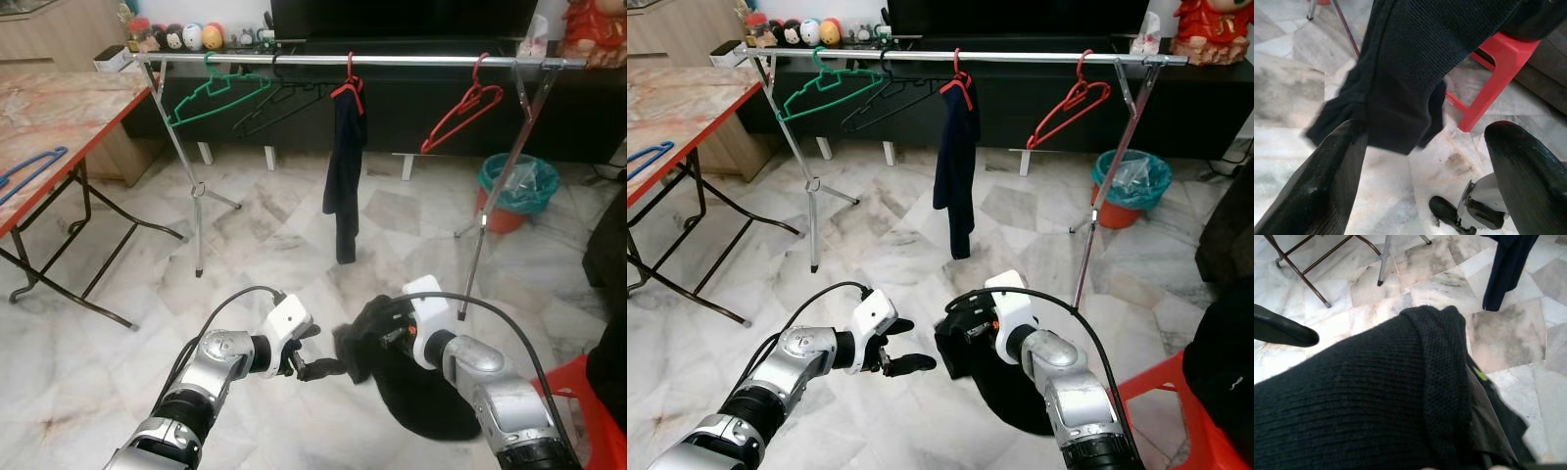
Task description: Hang hanger
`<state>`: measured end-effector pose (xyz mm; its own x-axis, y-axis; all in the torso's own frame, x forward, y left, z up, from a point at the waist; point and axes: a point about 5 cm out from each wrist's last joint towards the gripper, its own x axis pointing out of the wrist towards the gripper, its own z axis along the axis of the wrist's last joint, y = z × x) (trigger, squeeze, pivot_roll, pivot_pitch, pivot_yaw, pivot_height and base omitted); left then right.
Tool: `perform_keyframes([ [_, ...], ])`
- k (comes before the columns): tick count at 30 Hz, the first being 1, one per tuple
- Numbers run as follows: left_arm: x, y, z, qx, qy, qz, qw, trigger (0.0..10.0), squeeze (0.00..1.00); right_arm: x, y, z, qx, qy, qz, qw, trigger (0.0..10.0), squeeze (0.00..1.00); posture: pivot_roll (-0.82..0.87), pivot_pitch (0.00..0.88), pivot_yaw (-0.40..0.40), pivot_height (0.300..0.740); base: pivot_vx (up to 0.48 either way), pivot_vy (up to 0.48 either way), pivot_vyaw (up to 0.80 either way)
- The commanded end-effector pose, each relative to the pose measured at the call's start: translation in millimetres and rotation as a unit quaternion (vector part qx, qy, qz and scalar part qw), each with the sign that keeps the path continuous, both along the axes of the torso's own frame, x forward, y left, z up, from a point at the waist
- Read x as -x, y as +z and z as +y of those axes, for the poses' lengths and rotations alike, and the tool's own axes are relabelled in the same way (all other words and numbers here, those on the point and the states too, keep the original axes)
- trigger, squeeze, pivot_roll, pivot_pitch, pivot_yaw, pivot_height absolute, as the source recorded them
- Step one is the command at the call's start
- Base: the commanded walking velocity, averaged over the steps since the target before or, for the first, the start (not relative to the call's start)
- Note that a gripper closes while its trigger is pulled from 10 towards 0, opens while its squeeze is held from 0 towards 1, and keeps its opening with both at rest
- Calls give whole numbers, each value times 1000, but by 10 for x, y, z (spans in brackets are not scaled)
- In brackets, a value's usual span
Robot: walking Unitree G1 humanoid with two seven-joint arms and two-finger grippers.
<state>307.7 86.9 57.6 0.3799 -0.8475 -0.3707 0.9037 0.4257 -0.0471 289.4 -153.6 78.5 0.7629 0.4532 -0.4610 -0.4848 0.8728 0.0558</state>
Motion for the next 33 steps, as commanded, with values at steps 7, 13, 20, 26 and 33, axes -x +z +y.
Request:
perform_keyframes([
  [7,-70,87,21,16,30,-14,999,10000,0,29,128,93,2,18,-7,1000,10000,0,-146,59,95,740,0,0,0],
  [13,-148,159,16,20,64,-42,997,10000,0,47,207,158,6,32,-11,999,10000,0,-146,60,105,740,0,0,0],
  [20,-181,182,6,11,80,-68,994,10000,0,57,322,232,5,48,-23,999,10000,0,-144,62,116,740,0,0,0],
  [26,-241,214,41,-14,111,-109,988,10000,0,76,375,258,7,58,-31,998,10000,0,-144,64,128,740,0,0,0],
  [33,-312,263,93,-14,149,-127,981,10000,0,90,395,249,9,59,-32,998,10000,0,-143,63,132,740,0,0,0],
])
